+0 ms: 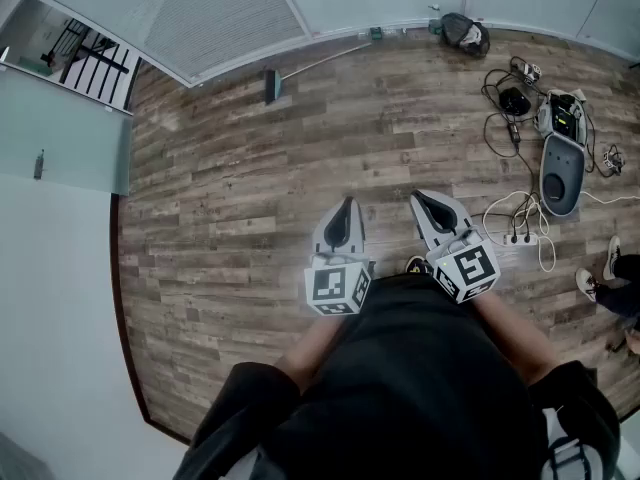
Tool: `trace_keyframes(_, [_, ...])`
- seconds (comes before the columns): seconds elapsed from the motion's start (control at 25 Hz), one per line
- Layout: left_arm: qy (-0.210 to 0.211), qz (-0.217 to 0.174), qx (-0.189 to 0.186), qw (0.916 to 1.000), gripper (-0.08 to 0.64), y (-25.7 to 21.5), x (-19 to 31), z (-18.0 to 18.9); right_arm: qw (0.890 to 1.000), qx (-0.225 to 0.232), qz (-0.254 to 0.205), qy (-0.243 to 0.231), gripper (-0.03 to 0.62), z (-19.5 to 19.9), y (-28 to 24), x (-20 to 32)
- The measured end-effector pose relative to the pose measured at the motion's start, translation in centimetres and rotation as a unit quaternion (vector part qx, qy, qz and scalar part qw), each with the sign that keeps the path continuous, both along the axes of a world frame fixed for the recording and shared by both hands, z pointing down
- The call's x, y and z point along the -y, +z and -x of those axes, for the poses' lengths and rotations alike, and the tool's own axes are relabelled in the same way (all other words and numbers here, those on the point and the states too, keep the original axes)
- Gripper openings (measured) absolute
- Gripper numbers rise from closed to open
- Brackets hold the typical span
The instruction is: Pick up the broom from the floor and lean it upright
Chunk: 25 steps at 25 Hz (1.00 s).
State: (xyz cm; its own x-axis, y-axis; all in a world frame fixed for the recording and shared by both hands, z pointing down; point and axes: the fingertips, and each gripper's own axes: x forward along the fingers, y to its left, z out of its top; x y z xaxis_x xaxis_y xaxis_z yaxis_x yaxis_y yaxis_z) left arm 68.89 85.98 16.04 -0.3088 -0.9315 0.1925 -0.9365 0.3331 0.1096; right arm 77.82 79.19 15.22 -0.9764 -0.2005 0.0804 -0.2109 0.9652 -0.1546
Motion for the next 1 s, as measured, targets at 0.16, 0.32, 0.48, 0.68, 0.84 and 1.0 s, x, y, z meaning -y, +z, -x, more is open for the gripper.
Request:
trace_keyframes(0.16, [-0.003, -0.01, 0.006, 0.9999, 0.021, 0.0, 1.6, 0.6, 1.0, 0.013, 0.001, 0.016, 0.018, 0.1, 0.1, 2.6])
trace_keyframes(0.32, [-0.007, -0.004, 0.009, 0.9999, 0.021, 0.3, 1.9, 0.1, 0.999, 0.016, 0.018, 0.03, 0.018, -0.6, 0.8, 3.9])
trace_keyframes(0.48, [-0.007, 0.006, 0.015, 0.9999, 0.021, 0.6, 1.9, -0.8, 0.998, 0.022, 0.051, 0.034, 0.018, -1.2, 1.7, 4.4])
trace_keyframes(0.68, [-0.001, 0.035, 0.019, 0.9992, 0.021, 2.0, 0.9, -2.5, 0.993, 0.015, 0.099, 0.055, 0.018, -2.4, 3.8, 5.1])
trace_keyframes(0.84, [-0.009, 0.053, 0.011, 0.9985, 0.021, 2.9, 0.3, -2.3, 0.988, 0.015, 0.135, 0.078, 0.018, -2.9, 4.9, 6.1])
trace_keyframes(1.0, [0.0, 0.065, 0.003, 0.9979, 0.021, 3.8, 0.4, -2.6, 0.988, 0.005, 0.137, 0.068, 0.019, -2.5, 5.6, 5.4])
